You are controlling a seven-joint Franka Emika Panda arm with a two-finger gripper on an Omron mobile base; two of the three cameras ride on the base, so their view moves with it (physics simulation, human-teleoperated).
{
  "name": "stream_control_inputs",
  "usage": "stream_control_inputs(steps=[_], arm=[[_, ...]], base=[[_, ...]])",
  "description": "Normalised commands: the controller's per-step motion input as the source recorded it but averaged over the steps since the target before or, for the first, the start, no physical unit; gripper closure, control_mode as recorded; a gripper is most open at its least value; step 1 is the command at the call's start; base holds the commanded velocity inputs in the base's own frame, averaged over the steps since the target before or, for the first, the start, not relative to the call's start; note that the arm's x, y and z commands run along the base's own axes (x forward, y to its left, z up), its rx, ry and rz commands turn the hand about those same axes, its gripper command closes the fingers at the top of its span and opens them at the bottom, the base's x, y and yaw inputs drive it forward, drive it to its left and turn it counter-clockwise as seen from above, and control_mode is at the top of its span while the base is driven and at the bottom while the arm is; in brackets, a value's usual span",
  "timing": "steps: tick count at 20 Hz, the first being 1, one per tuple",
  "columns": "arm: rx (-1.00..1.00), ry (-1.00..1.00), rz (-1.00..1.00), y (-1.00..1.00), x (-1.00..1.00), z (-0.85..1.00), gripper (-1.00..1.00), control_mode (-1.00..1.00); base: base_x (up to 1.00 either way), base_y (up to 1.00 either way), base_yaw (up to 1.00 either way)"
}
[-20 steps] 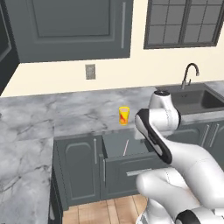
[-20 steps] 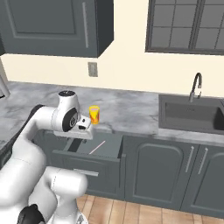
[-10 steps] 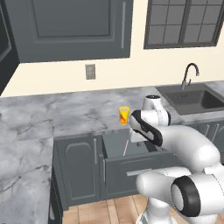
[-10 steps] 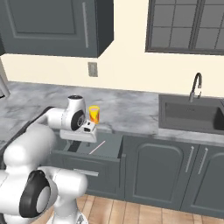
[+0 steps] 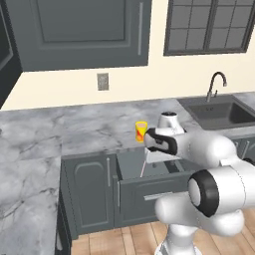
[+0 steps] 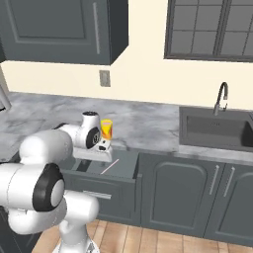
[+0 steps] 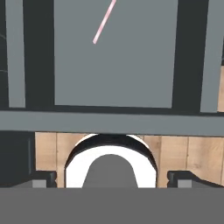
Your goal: Pick up the straw from the left drawer and put it inside the smoothie cup.
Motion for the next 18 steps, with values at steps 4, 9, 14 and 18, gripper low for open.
stream_control_inputs(steps=[4,9,14,18], arm=[[0.0,0.0,0.0,0.0,0.22,-0.38,-1.0,-1.0],[0.01,0.0,0.0,0.0,0.22,-0.38,-1.0,-1.0],[0.02,0.0,0.0,0.0,0.27,-0.32,-1.0,-1.0],[0.01,0.0,0.0,0.0,0.35,-0.26,-1.0,-1.0]], base=[[0.0,0.0,0.0],[0.0,0.0,0.0],[0.0,0.0,0.0],[0.0,0.0,0.0]])
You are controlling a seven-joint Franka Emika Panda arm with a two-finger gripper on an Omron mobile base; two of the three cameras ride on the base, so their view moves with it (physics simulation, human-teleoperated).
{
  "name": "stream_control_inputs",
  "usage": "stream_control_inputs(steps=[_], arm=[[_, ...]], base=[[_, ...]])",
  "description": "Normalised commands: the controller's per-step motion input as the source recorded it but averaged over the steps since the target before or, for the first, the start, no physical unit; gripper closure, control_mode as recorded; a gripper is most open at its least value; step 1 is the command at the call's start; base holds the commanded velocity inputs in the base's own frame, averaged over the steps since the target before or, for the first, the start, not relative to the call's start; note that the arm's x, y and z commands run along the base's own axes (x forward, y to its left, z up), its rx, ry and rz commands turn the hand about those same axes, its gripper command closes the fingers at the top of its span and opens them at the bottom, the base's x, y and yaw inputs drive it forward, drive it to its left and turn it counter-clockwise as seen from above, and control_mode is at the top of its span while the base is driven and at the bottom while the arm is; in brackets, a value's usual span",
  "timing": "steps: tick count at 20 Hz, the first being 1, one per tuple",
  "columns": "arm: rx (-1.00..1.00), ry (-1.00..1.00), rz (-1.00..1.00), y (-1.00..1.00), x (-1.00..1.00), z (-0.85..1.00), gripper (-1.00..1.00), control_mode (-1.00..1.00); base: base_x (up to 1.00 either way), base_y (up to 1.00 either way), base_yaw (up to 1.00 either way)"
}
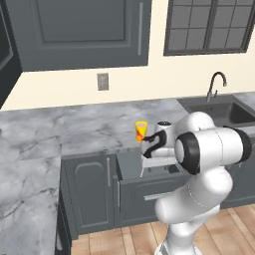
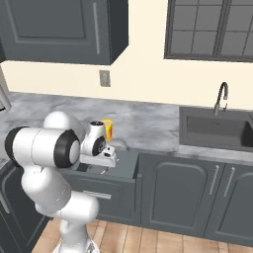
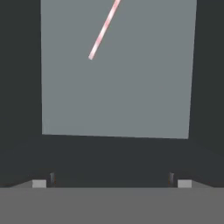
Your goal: Pick up the straw from the left drawer and put it inside the smoothie cup.
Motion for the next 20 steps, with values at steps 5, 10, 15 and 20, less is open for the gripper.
stream_control_inputs(steps=[5,10,15,20], arm=[[0.0,0.0,0.0,0.02,0.35,-0.26,-1.0,-1.0],[0.0,0.0,0.0,0.0,0.34,-0.38,-1.0,-1.0],[0.0,0.0,0.0,0.0,0.31,-0.44,-1.0,-1.0],[0.0,0.0,0.0,0.0,0.16,-0.44,-1.0,-1.0]], base=[[0.0,0.0,0.0],[0.0,0.0,0.0],[0.0,0.0,0.0],[0.0,0.0,0.0]])
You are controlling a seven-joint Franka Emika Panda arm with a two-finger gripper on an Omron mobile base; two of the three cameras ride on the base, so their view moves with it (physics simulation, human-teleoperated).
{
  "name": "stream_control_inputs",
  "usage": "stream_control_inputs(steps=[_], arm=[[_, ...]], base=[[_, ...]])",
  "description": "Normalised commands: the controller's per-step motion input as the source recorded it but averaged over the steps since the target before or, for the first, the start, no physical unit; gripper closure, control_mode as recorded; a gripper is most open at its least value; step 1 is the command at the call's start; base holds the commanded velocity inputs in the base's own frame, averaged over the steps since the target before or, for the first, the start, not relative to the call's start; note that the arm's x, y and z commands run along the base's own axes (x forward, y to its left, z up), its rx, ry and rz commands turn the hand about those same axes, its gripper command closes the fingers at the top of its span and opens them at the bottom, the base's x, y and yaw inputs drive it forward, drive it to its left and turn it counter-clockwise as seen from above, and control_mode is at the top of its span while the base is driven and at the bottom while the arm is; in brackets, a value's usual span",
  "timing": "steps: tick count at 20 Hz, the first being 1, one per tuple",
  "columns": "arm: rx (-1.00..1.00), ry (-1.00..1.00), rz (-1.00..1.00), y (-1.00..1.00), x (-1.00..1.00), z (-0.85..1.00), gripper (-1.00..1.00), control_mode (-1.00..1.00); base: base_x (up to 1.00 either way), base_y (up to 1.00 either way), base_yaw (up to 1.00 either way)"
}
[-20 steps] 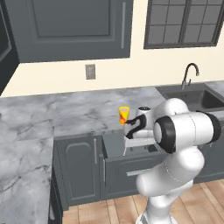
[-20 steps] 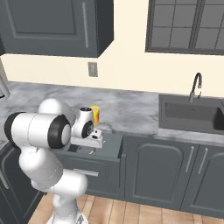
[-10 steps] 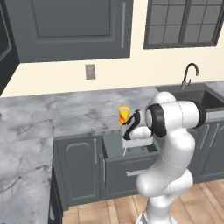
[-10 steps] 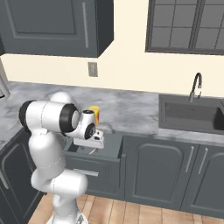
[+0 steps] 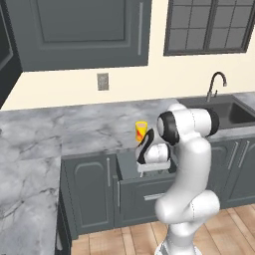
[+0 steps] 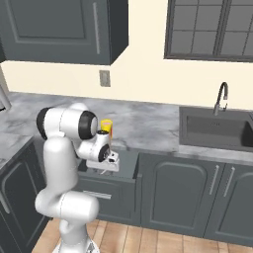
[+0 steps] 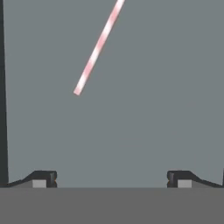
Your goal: Pick up the straw from the left drawer and put it inside the smoothie cup.
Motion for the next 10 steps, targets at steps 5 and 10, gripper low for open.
stream_control_inputs(steps=[5,10], arm=[[0.0,0.0,0.0,0.0,-0.01,-0.38,-1.0,-1.0],[0.0,0.0,0.0,-0.06,-0.77,-0.19,-1.0,-1.0]], base=[[0.0,0.0,0.0],[0.0,0.0,0.0]])
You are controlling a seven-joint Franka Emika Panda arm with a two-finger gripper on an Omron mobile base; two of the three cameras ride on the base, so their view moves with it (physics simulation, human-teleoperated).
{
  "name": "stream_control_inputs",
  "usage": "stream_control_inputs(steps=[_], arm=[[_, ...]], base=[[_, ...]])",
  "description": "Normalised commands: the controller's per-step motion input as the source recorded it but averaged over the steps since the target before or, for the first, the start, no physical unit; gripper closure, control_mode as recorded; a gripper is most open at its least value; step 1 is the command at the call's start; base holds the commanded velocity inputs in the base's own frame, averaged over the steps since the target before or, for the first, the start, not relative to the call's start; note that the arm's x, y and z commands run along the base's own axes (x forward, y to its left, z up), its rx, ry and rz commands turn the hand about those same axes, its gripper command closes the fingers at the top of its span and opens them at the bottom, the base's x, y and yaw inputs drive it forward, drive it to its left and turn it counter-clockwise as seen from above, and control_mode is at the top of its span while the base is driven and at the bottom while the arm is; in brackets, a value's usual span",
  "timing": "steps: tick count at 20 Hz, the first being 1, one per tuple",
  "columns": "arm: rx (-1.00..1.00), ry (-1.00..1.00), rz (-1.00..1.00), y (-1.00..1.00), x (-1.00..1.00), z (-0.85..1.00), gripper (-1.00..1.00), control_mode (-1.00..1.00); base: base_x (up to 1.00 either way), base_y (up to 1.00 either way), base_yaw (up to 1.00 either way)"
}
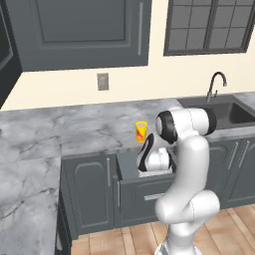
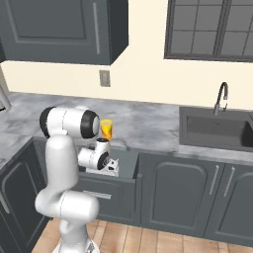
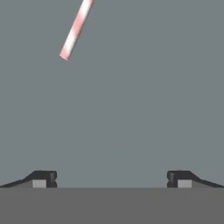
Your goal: Pick up the straw from the left drawer and put it inside the smoothie cup.
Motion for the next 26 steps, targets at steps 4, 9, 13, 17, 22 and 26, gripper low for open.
stream_control_inputs(steps=[4,9,13,17,22,26], arm=[[0.0,0.0,0.04,-0.04,-1.0,-0.09,-1.0,-1.0],[0.0,-0.01,0.1,0.0,-1.0,0.0,-1.0,-1.0],[0.0,-0.1,0.08,0.0,-0.85,0.18,-1.0,-1.0],[0.02,-0.22,0.01,0.0,-0.08,0.6,-1.0,-1.0],[0.05,-0.19,0.0,0.0,0.22,0.53,-1.0,-1.0],[0.02,-0.12,0.0,0.01,0.31,0.05,-1.0,-1.0]], base=[[0.0,0.0,0.0],[0.0,0.0,0.0],[0.0,0.0,0.0],[0.0,0.0,0.0],[0.0,0.0,0.0],[0.0,0.0,0.0]])
